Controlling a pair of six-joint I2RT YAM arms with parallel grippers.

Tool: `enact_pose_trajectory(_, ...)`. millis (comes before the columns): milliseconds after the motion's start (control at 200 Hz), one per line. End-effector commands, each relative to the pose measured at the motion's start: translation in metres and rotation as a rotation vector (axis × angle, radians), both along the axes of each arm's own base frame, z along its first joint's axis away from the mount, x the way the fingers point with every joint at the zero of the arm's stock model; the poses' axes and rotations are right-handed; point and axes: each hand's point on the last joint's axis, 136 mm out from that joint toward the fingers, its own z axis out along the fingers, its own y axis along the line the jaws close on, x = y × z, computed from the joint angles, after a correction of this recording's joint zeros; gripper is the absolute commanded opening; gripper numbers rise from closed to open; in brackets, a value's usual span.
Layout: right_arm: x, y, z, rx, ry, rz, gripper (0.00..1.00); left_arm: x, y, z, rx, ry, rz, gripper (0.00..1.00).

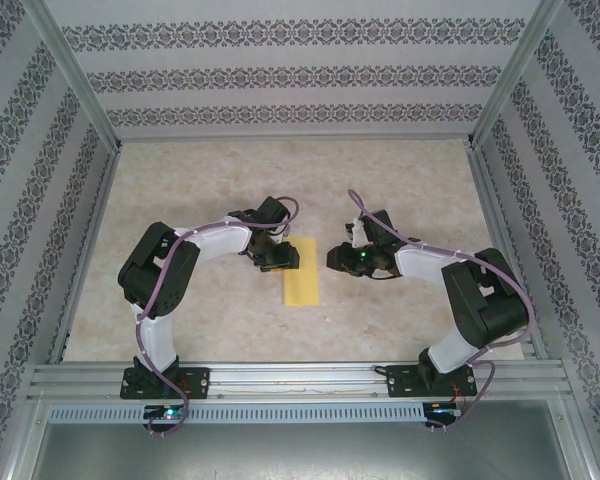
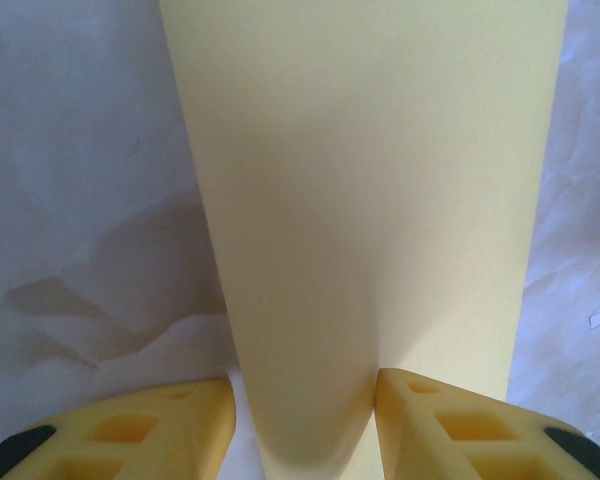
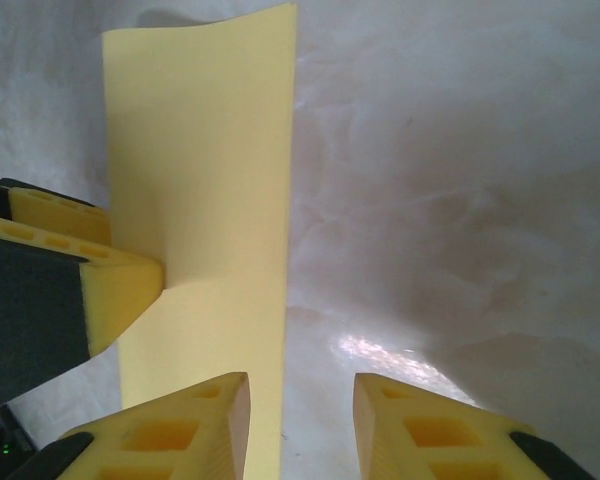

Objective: Fold a paper plane with a square sheet of paper (fold left side to right side)
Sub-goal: Hold the square sheet of paper at the center of the table.

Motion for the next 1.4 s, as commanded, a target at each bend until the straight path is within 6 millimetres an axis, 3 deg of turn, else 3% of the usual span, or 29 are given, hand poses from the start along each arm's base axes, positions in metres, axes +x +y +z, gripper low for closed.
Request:
enact_pose_trajectory(0, 0.004, 0.022, 0.010, 0.083, -0.003, 0.037, 0.30, -0.036, -0.009, -0.072, 0.070, 0.103, -0.074, 0.45)
enact_pose_trajectory(285, 0.005, 0.049, 0.005, 0.115, 0.025, 0.085, 0.06, -0.036, -0.009, -0.073, 0.073, 0.104, -0.074, 0.45)
enact_pose_trajectory(560, 0.000, 0.061, -0.012, 0.101, 0.066, 0.101, 0.03, -0.037, -0.009, -0.073, 0.071, 0.105, -0.079, 0.45)
enact_pose_trajectory(969, -0.017, 0.041, -0.053, -0.010, 0.163, 0.076, 0.00, -0.031, -0.004, -0.064, 0.085, 0.060, -0.067, 0.46)
enact_pose_trajectory(1129, -0.024, 0.034, -0.066, -0.049, 0.194, 0.080, 0.00, -0.019, 0.002, -0.034, 0.049, -0.041, -0.034, 0.50)
enact_pose_trajectory(1394, -0.026, 0.028, -0.074, -0.082, 0.208, 0.073, 0.00, 0.004, 0.024, 0.042, 0.058, -0.278, 0.002, 0.60)
